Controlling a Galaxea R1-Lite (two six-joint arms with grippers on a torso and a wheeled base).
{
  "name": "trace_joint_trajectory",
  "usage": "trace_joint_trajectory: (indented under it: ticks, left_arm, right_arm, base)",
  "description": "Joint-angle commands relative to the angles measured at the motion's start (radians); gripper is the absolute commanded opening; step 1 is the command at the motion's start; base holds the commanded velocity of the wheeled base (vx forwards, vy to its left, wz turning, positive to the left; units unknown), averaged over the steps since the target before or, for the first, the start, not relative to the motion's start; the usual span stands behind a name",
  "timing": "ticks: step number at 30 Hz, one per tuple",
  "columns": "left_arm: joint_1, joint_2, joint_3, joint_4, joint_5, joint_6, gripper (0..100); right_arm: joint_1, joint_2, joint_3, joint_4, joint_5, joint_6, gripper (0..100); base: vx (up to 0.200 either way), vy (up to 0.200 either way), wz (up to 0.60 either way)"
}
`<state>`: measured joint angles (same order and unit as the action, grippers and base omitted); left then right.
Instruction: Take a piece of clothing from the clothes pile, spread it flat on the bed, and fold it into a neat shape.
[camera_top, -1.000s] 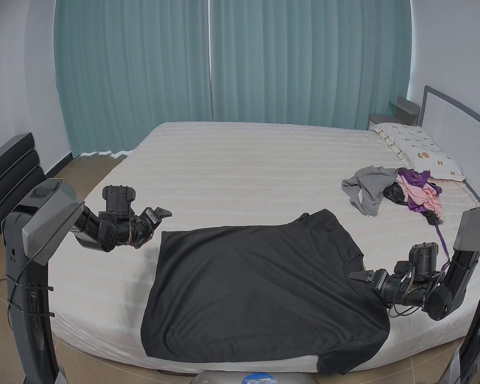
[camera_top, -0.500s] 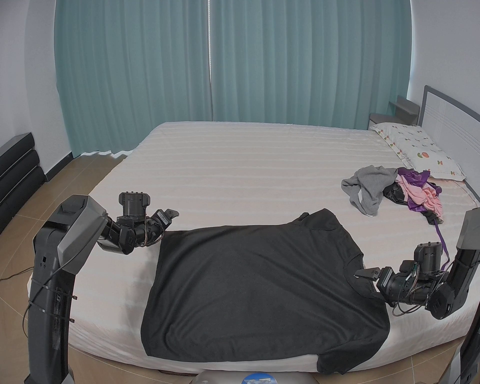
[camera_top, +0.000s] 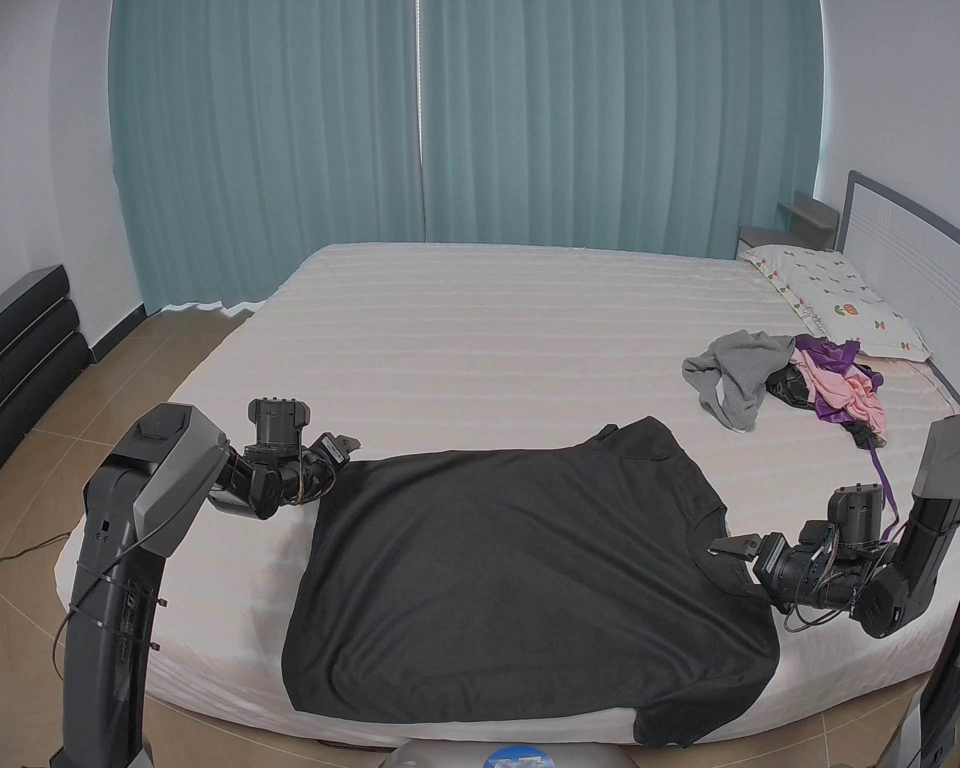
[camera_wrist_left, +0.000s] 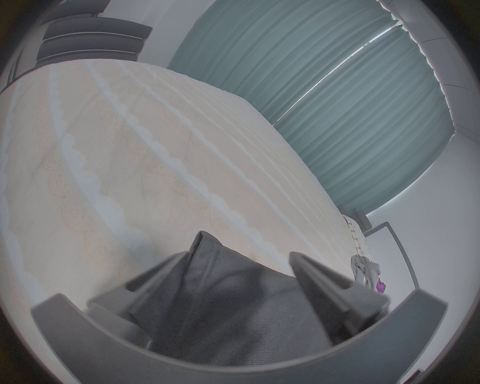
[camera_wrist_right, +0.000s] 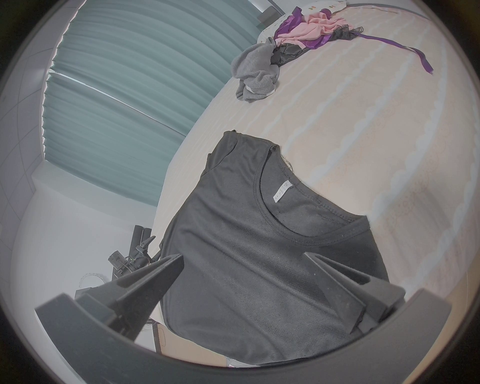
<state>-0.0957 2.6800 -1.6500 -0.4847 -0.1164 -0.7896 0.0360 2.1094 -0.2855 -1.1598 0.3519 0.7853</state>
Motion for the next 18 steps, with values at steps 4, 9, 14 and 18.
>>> trace_joint_trajectory:
  ticks: [4,9,14,18]
  left_arm:
    - [-0.002,0.003,-0.008,-0.011,0.02,-0.002,0]
    - [0.001,0.006,-0.07,-0.005,0.084,-0.007,0]
    - [0.021,0.009,-0.171,0.014,0.092,0.0,0]
    - [0.033,0.012,-0.226,0.055,0.092,0.016,0]
  right_arm:
    - [-0.001,0.001,-0.009,0.0,0.001,0.0,100]
    - [-0.001,0.004,-0.024,0.0,-0.001,0.002,100]
    - [-0.001,0.037,-0.046,-0.001,-0.001,0.002,100]
    - [-0.002,0.057,-0.096,0.0,-0.002,0.002,100]
  base:
    - [0.0,0.0,0.0]
    - [0.0,0.0,0.0]
    - [0.0,0.0,0.0]
    - [0.0,0.0,0.0]
